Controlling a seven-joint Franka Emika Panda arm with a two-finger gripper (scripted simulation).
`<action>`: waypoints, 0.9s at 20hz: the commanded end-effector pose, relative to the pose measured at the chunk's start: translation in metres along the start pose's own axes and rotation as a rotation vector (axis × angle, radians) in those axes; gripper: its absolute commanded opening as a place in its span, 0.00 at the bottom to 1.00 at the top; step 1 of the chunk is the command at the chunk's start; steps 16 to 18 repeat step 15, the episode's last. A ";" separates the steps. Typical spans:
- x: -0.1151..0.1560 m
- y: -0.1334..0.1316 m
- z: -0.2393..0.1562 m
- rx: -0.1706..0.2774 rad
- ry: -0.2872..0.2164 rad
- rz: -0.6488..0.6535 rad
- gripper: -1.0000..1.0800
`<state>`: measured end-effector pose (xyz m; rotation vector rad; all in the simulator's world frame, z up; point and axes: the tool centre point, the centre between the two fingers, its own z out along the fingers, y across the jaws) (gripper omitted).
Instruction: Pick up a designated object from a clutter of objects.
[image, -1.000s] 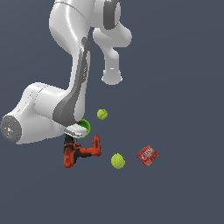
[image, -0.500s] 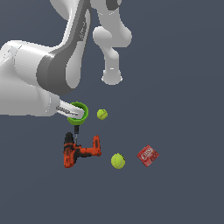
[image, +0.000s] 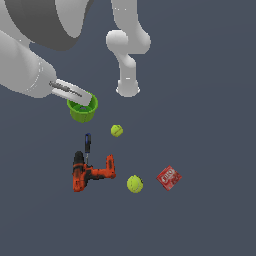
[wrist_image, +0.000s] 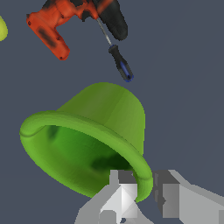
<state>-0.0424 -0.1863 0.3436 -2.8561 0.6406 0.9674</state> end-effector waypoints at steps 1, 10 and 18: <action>-0.017 0.003 -0.016 0.000 0.000 -0.001 0.00; -0.047 0.007 -0.046 -0.001 0.000 -0.003 0.00; -0.048 0.008 -0.049 -0.001 0.000 -0.003 0.00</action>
